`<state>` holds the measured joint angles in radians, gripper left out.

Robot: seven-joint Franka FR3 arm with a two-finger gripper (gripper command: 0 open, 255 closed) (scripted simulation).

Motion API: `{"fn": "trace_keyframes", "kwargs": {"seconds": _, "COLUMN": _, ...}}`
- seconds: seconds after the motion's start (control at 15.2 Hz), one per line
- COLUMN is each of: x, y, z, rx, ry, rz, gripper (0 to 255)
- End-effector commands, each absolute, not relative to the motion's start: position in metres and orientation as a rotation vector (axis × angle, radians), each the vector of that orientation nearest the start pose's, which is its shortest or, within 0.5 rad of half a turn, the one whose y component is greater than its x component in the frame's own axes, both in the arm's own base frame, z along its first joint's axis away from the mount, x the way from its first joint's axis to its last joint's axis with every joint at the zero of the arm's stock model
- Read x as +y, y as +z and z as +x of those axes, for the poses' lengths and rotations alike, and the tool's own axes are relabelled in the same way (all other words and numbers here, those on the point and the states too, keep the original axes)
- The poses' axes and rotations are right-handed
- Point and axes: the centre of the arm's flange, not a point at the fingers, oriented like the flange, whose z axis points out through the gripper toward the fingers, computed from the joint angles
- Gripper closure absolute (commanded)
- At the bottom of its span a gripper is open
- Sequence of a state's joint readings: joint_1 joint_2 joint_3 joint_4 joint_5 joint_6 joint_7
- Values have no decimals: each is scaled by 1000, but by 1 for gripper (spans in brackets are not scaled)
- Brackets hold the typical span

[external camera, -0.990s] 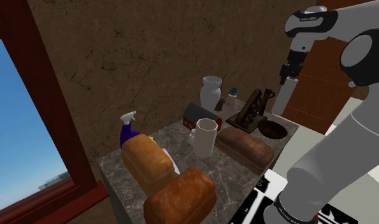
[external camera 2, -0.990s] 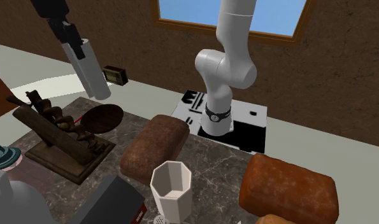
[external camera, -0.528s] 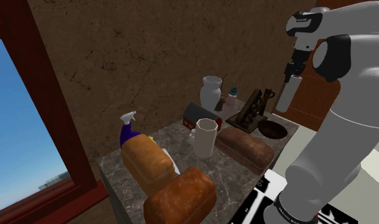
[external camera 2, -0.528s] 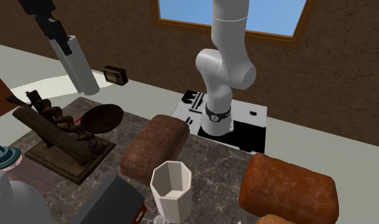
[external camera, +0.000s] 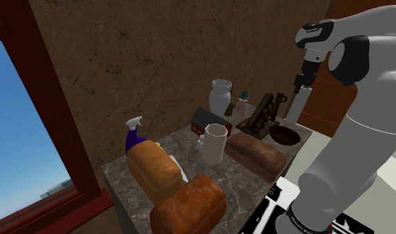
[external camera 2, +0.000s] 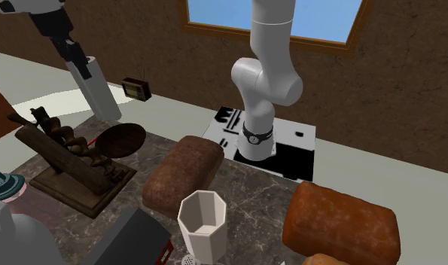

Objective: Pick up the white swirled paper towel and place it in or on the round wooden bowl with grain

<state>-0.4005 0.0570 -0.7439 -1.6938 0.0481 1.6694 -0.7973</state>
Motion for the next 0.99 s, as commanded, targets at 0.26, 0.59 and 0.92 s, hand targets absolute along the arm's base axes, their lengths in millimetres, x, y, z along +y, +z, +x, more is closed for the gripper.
{"fn": "trace_keyframes", "kwargs": {"seconds": 0.26, "x": -512, "y": 520, "z": 248, "rx": 542, "ry": 46, "rz": -3034, "gripper": 255}}
{"fn": "trace_keyframes", "kwargs": {"seconds": 0.59, "x": -512, "y": 493, "z": 248, "rx": 542, "ry": 46, "rz": -3034, "gripper": 255}}
{"fn": "trace_keyframes", "kwargs": {"seconds": 0.92, "x": -512, "y": 467, "z": 248, "rx": 542, "ry": 46, "rz": -3034, "gripper": 255}}
